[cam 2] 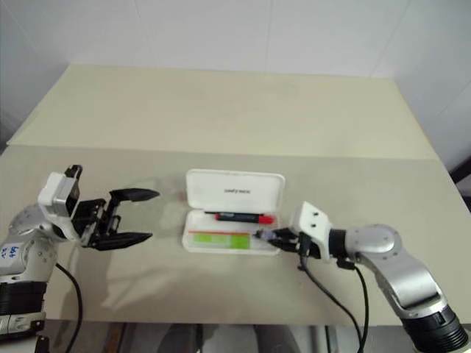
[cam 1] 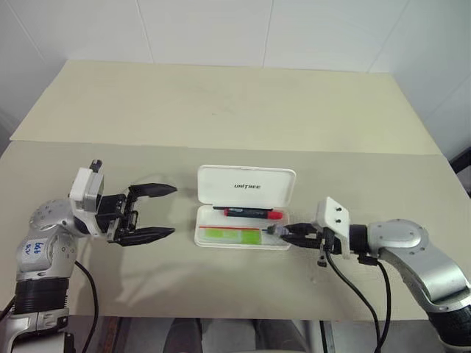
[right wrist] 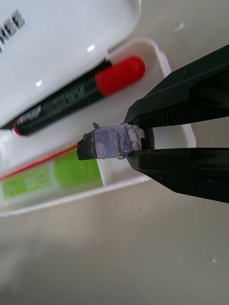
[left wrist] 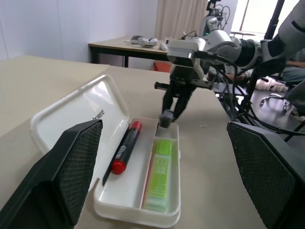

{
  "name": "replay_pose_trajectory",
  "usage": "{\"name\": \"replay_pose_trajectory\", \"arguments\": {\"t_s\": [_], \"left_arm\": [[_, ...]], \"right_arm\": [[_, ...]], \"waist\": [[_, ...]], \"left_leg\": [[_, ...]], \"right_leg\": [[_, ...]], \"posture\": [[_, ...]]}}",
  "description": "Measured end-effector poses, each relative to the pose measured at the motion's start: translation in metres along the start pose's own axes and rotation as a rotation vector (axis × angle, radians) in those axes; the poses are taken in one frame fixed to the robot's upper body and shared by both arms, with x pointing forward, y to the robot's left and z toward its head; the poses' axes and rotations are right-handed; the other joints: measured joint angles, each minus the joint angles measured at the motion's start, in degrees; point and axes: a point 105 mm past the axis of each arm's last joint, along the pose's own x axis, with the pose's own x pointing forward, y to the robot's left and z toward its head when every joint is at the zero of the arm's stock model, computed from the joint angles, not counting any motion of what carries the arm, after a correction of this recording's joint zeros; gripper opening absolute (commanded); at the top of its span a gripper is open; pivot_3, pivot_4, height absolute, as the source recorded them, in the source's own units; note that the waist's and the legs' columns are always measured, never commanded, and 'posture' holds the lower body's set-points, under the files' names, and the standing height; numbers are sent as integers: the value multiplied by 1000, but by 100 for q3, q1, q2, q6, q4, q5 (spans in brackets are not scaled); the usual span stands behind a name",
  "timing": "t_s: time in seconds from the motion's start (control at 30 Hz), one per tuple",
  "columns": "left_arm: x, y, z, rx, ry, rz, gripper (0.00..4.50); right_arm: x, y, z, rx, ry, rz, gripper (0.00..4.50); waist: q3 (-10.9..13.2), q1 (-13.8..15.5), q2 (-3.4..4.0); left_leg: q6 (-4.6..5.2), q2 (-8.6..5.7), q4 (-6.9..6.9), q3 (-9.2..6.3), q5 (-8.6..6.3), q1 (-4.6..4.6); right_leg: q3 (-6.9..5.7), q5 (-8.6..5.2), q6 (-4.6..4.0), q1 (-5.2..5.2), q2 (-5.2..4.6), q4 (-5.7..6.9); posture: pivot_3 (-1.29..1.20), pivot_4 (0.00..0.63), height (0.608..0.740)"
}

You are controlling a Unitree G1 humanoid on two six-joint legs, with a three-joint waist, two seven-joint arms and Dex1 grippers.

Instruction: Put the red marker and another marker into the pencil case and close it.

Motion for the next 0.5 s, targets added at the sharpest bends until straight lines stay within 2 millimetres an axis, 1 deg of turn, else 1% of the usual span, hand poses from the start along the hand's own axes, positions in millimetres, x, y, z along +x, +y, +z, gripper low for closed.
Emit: {"name": "replay_pose_trajectory", "arguments": {"t_s": [0.07, 0.13, 0.17, 0.27, 0.43, 0.47, 0.5], "left_arm": [[-2, 1, 0, -2, 1, 7, 4500], [-4, 1, -1, -7, 1, 16, 4500], [-4, 2, -1, -8, 2, 18, 4500], [-5, 2, 0, -6, 5, 21, 4500], [-6, 2, 0, 3, 6, 24, 4500], [-6, 3, 0, 5, 7, 27, 4500], [-6, 3, 0, 9, 9, 29, 4500]], "right_arm": [[0, -1, 2, -9, -2, 4, 315], [0, -1, 3, -16, -4, 6, 1053], [0, -1, 3, -16, -3, 7, 1270], [1, -3, 1, -24, 14, 3, 2285], [1, -4, 3, -36, 18, 11, 4082], [0, -4, 2, -37, 25, 16, 4379], [0, -3, 2, -36, 25, 19, 4379]], "waist": [[0, 0, 0], [0, 3, 0], [0, 3, 0], [0, 3, 0], [0, 1, 0], [0, 3, 0], [0, 3, 0]], "left_leg": [[0, 0, 0, 0, 0, 0], [0, 0, 0, -1, 0, 0], [0, 0, -1, -1, 0, 0], [-1, 1, -2, -1, 0, -1], [-1, 1, -2, 0, 0, -1], [-1, 1, -2, 0, 0, -1], [-1, 1, -2, 0, 0, -1]], "right_leg": [[0, 0, 0, 0, 0, 0], [-1, 0, 0, 0, 0, 0], [-2, 0, 0, -1, 0, 0], [-2, 0, 0, -2, 0, 0], [-1, 0, 0, -3, 0, 1], [-1, 0, 0, -3, 0, 1], [-1, 0, 0, -3, 0, 0]], "posture": [[0, 150, 740], [0, 150, 740], [0, 150, 740], [0, 150, 740], [0, 150, 740], [0, 150, 740], [0, 150, 740]]}}
